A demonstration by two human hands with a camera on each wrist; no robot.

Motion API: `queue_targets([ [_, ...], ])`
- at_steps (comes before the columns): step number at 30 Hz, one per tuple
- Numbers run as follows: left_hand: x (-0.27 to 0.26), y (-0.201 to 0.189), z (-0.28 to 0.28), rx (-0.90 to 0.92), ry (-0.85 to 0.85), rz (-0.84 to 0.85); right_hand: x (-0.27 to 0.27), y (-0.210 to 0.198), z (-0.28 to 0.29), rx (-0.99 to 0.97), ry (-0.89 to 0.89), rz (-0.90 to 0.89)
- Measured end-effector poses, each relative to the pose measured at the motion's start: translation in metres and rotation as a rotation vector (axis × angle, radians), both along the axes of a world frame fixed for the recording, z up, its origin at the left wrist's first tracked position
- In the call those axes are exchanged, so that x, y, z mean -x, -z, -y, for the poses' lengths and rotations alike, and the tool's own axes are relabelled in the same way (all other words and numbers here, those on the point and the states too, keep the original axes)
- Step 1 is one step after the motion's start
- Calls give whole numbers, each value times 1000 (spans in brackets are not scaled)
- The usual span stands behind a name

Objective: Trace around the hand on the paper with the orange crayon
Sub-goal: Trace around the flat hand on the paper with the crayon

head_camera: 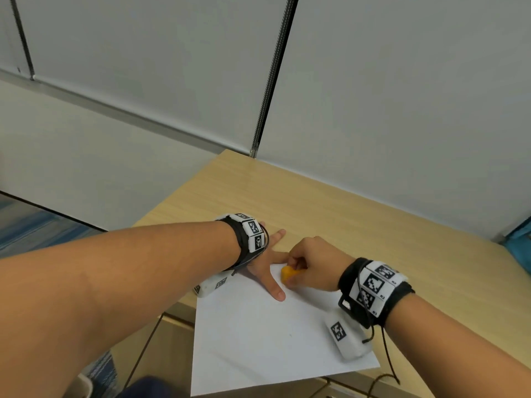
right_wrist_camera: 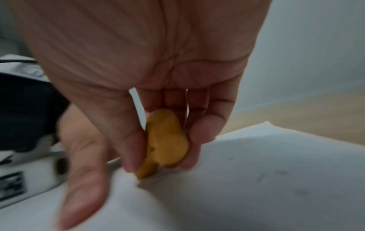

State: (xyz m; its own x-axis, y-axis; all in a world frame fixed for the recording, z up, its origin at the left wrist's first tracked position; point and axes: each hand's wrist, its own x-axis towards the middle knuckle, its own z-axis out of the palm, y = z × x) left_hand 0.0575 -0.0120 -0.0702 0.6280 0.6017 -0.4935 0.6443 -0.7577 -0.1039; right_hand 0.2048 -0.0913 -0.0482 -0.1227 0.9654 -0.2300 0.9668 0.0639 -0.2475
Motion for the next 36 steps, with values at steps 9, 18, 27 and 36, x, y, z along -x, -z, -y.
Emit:
queue_targets([
  [9, 1, -2, 1, 7, 2, 11, -4, 4, 2, -30, 5, 30],
  [18, -1, 1, -1, -12, 13, -2, 4, 8, 3, -64, 24, 15],
  [27, 1, -2, 2, 5, 9, 28, -30, -8, -13, -43, 251, -78],
  [36, 3, 3, 4, 2, 9, 76, -72, -22, 29, -208, 407, -298],
])
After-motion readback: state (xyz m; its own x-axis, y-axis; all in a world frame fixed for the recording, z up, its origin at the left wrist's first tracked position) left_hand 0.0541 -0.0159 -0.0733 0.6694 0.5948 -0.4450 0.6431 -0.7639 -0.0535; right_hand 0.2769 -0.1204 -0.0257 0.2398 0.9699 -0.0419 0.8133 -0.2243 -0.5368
